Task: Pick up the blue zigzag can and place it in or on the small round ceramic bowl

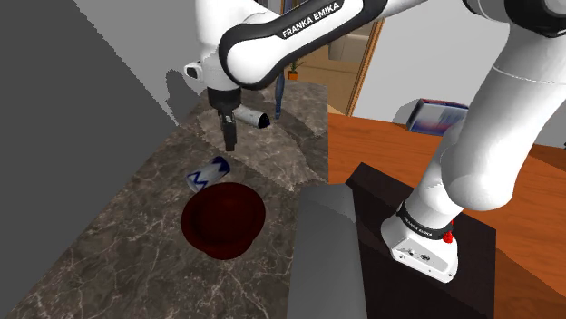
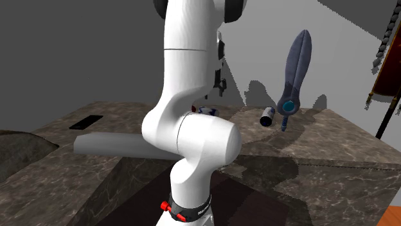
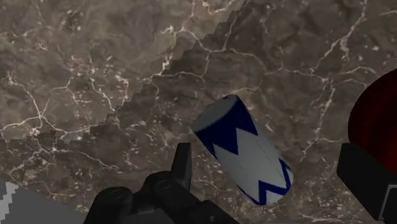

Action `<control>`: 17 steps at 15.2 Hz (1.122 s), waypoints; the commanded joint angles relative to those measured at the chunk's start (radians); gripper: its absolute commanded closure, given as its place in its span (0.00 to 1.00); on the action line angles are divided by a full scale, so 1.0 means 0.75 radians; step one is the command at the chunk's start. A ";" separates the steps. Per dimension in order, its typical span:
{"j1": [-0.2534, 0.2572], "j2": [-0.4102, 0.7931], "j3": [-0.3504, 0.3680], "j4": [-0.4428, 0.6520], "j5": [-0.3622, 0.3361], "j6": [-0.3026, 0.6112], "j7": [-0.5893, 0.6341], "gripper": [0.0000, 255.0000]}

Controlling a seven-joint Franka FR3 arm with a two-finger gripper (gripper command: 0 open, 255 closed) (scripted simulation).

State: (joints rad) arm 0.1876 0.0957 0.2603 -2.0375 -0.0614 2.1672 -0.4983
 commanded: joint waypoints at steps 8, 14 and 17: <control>0.020 0.376 0.047 0.209 -0.095 0.081 -0.427 0.00; 0.030 0.444 0.033 0.180 -0.123 0.175 -0.408 0.00; 0.030 0.444 0.033 0.180 -0.123 0.175 -0.409 0.00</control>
State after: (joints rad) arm 0.2096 0.4279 0.2854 -1.9017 -0.1529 2.2962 -0.8050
